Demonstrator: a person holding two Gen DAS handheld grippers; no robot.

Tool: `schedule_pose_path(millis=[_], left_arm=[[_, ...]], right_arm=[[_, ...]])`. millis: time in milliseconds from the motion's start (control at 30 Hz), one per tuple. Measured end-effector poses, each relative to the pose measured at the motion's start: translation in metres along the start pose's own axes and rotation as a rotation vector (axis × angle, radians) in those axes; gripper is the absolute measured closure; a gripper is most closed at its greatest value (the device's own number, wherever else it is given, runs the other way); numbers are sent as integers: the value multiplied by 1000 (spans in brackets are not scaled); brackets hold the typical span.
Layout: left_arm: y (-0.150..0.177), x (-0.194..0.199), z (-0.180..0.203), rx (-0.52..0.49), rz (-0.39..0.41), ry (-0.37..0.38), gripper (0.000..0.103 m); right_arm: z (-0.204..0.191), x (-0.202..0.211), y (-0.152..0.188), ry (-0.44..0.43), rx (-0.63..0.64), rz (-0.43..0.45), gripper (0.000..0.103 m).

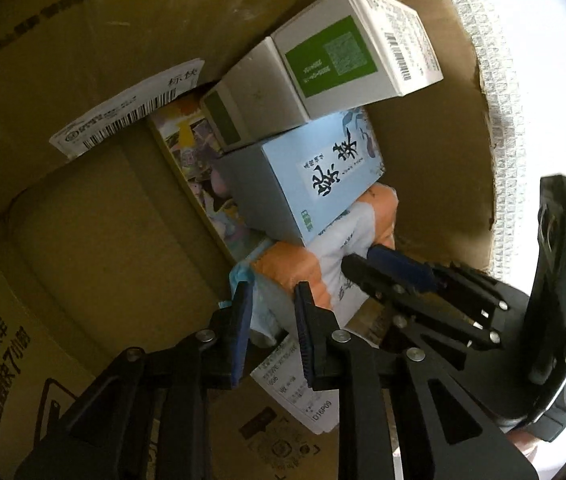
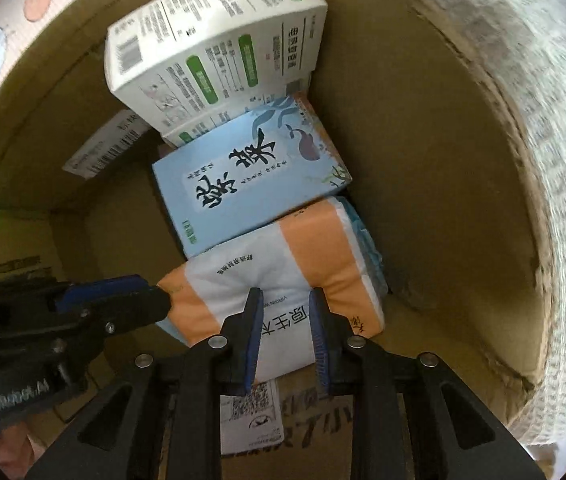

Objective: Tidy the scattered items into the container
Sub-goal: 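Lower the tissue pack into the box beside the baby-wipes pack, then press the tissue pack down in the box and open the left gripper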

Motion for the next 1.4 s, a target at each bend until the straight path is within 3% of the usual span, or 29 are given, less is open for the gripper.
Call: schedule_pose_path(millis=[200, 367, 500, 633, 867, 1100, 1200, 1400], left_arm=[[12, -11, -4, 15, -59, -22, 79], [10, -11, 4, -7, -50, -13, 79], [12, -14, 8, -21, -76, -5, 79], [13, -10, 5, 17, -91, 18, 79], [22, 6, 19, 3, -43, 36, 79], [16, -11, 37, -17, -61, 57, 79], [11, -26, 38, -14, -74, 41, 79], [8, -35, 47, -5, -62, 87, 85]], right_arm=[[12, -10, -2, -24, 13, -26, 83], [16, -7, 5, -23, 5, -6, 83], [21, 1, 14, -45, -58, -25, 82], [26, 15, 21, -41, -65, 13, 82], [39, 8, 38, -9, -56, -19, 83], [41, 21, 39, 20, -39, 32, 83], [45, 14, 39, 13, -47, 17, 82], [52, -6, 40, 23, -30, -28, 83]])
Point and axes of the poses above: each gripper's, at about its wrist camera, not at the fingertips, and x roughly against the way its jaws point, z to its right, y to its underside, the point moved 9 cm from there along -x, roughly the way its jaws point, and after that the axes turned 5 degrees about x, right-handed, at the moved point
